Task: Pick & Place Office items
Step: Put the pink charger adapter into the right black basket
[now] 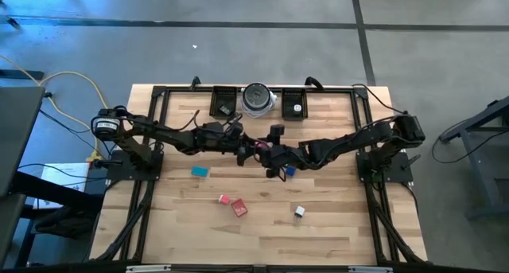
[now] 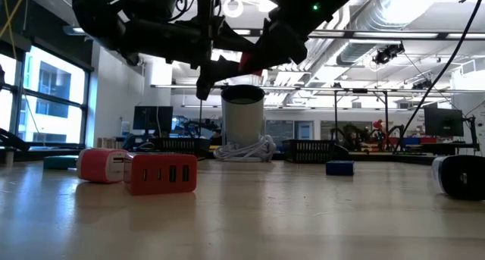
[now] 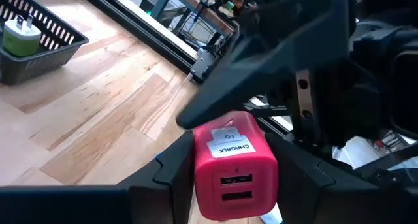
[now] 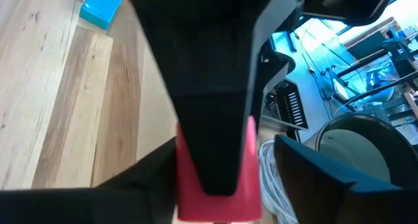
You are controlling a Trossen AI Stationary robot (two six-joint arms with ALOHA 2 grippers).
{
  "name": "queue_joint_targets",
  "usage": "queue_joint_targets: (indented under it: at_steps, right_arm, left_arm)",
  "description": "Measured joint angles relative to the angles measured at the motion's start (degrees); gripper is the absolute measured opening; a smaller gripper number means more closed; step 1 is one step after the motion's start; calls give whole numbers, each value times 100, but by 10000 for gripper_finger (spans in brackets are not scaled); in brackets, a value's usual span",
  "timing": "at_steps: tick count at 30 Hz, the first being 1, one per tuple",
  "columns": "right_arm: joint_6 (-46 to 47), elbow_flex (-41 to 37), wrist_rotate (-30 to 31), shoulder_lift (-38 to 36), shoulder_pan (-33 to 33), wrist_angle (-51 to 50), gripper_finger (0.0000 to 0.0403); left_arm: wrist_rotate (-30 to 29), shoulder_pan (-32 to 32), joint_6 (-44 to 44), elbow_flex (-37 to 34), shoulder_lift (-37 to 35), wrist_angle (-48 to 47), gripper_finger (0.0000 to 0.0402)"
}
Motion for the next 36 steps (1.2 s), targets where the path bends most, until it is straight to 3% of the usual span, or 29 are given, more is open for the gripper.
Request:
queue_joint_targets:
  at_steps: [7,13,17,27,36]
  right_arm:
    - [-16,0,16,0,12,29,273]
    - [-177,2,115,-84,199,-149,278]
    - [-166,7,531,-206,362,-480,278]
    - [504,8,633,-781,542,-1257,277]
    - [1140,9,20,-1045,449,-1788,277]
  left_arm:
    - [73,0,192,-2,0,-22,152]
    - [169,7,343,-7,2,-45,152]
    - [162,11,627,-7,-26,-30,152]
    - [129,61,1108,-9,-26,-125,152]
    - [127,9,2145,-9,-28,-147,152]
